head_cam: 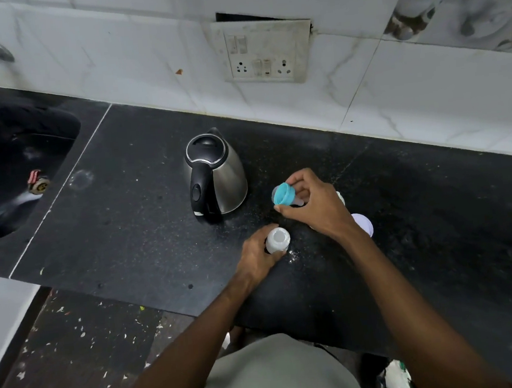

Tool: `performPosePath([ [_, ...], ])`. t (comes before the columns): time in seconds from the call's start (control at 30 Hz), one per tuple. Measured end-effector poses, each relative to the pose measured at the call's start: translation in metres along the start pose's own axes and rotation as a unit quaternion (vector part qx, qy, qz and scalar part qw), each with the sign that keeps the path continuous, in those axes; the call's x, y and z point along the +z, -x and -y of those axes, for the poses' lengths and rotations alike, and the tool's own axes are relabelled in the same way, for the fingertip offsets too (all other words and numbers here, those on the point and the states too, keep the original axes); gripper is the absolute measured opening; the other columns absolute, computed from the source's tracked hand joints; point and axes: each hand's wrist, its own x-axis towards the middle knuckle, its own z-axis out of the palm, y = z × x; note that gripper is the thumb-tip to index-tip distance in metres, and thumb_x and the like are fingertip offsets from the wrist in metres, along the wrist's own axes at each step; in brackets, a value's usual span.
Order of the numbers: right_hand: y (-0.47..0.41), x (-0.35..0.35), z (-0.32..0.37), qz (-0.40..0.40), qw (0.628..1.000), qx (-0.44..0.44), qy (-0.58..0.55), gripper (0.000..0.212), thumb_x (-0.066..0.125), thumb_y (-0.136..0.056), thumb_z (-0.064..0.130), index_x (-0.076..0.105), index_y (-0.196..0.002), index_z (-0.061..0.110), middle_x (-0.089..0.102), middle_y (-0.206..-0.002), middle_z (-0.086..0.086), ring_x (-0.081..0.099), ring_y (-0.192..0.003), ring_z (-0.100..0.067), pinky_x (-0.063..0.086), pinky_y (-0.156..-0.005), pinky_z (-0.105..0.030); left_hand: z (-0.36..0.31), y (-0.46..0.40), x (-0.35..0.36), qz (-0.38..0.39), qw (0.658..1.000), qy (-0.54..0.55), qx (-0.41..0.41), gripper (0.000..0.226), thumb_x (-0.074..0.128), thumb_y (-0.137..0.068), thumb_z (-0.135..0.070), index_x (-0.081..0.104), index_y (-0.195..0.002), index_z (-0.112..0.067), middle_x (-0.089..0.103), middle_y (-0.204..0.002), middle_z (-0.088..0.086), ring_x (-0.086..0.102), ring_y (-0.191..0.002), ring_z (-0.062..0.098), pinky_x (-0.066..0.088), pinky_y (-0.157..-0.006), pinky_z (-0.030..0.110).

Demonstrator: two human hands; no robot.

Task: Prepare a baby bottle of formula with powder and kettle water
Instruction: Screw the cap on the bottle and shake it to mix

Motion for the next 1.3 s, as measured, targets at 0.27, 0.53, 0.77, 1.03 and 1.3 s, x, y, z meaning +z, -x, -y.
performPosePath([
  [0.27, 0.025, 0.004, -0.026, 0.018, 0.999, 0.019, 0.046, 0.05, 0.092, -0.073, 0.035, 0.065, -0.114, 0.027, 0.063, -0.088, 0.009, 0.057, -0.073, -0.005, 0.05, -0.071, -0.022, 0.003, -0.008, -0.006, 0.034, 0.999, 0.021, 0.014, 0.061, 0.091, -0.076, -0.014, 0.069, -0.132, -0.022, 0.075, -0.123, -0.008, 0.07, -0.115, 0.008, 0.056, -0.105, 0.037],
  [0.53, 0.027, 0.031, -0.021, 0.123, 0.976, -0.014, 0.181, 0.042, 0.082, -0.075, 0.021, 0.067, -0.115, 0.026, 0.054, -0.105, 0.002, 0.061, -0.089, -0.018, 0.055, -0.084, -0.043, 0.005, -0.009, -0.01, 0.045, 0.999, 0.019, 0.022, 0.061, 0.091, -0.077, -0.017, 0.069, -0.134, -0.021, 0.075, -0.125, -0.007, 0.07, -0.116, 0.008, 0.057, -0.103, 0.037],
  [0.77, 0.026, 0.041, -0.023, 0.137, 0.974, 0.006, 0.178, 0.042, 0.08, -0.077, 0.019, 0.069, -0.117, 0.021, 0.052, -0.107, -0.001, 0.061, -0.086, -0.018, 0.055, -0.084, -0.04, 0.004, -0.007, -0.008, 0.031, 0.999, 0.017, 0.023, 0.057, 0.089, -0.078, -0.009, 0.069, -0.132, -0.016, 0.075, -0.122, -0.002, 0.071, -0.112, 0.01, 0.059, -0.1, 0.035],
  [1.03, 0.026, 0.04, -0.019, 0.146, 0.976, 0.004, 0.163, 0.039, 0.078, -0.077, 0.017, 0.072, -0.116, 0.019, 0.054, -0.114, 0.001, 0.063, -0.095, -0.016, 0.054, -0.09, -0.035, 0.006, -0.007, -0.008, 0.036, 0.999, 0.016, 0.027, 0.056, 0.09, -0.077, -0.022, 0.068, -0.128, -0.018, 0.074, -0.118, -0.003, 0.071, -0.109, 0.01, 0.059, -0.095, 0.034],
  [1.3, 0.025, 0.04, -0.017, 0.162, 0.965, 0.002, 0.208, 0.057, 0.079, -0.082, 0.019, 0.064, -0.136, 0.023, 0.063, -0.124, -0.002, 0.063, -0.112, -0.02, 0.051, -0.097, -0.035, 0.006, -0.006, -0.007, 0.035, 0.999, 0.019, 0.022, 0.06, 0.089, -0.079, -0.015, 0.067, -0.135, -0.018, 0.074, -0.125, -0.004, 0.07, -0.116, 0.011, 0.057, -0.103, 0.038],
])
